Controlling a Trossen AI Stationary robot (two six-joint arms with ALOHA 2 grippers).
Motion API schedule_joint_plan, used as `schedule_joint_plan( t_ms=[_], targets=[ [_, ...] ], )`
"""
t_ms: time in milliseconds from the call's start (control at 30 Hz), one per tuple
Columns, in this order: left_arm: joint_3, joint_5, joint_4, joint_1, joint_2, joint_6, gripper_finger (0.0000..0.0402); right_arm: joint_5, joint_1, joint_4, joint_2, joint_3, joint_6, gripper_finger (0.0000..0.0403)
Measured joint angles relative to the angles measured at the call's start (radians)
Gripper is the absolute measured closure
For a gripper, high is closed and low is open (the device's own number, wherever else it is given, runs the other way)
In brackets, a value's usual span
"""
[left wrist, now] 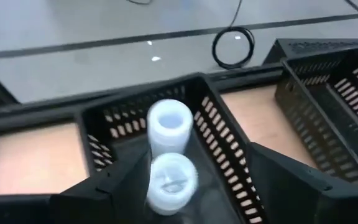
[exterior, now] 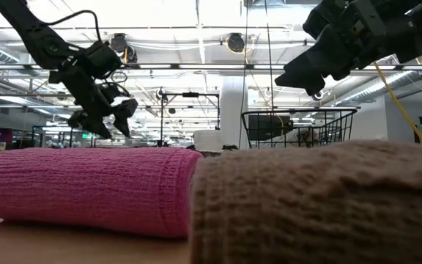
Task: Pick & place medical supplies in basket/bin
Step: Put the right white pill bottle into the left black basket, then put the white pill bottle into the left black basket
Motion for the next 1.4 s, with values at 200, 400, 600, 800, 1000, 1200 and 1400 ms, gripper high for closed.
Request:
schedule_joint_plan(
  t_ms=[200, 400, 600, 800, 1000, 1200, 1400],
  targets=[
    [0.013, -0.024, -0.068, 0.0, -0.128, 0.02, 0.0133, -0.001, 0.0, -0.014, 0.0, 0.0, 0.0, 0.0232],
    [0.013, 0.089, -0.08, -0.014, -0.281, 0.003, 0.0133, -0.001, 0.0, -0.016, 0.0, 0.0, 0.0, 0.0232],
    [0.013, 0.206, -0.078, -0.056, -0.4, -0.011, 0.0133, -0.001, 0.0, -0.015, 0.0, 0.0, 0.0, 0.0232],
    [0.013, 0.266, -0.077, -0.118, -0.441, -0.011, 0.0133, -0.001, 0.0, -0.015, 0.0, 0.0, 0.001, 0.0232],
    [0.013, 0.313, -0.077, -0.184, -0.422, -0.01, 0.0133, -0.001, 0.0, -0.015, 0.0, 0.0, 0.023, 0.0232],
    [0.013, 0.319, -0.077, -0.23, -0.399, -0.006, 0.0133, -0.001, 0.0, -0.015, 0.0, 0.0, 0.023, 0.0232],
    [0.013, 0.319, -0.074, -0.272, -0.377, -0.008, 0.0133, -0.001, 0.0, -0.015, 0.0, 0.0, 0.023, 0.0231]
  ],
)
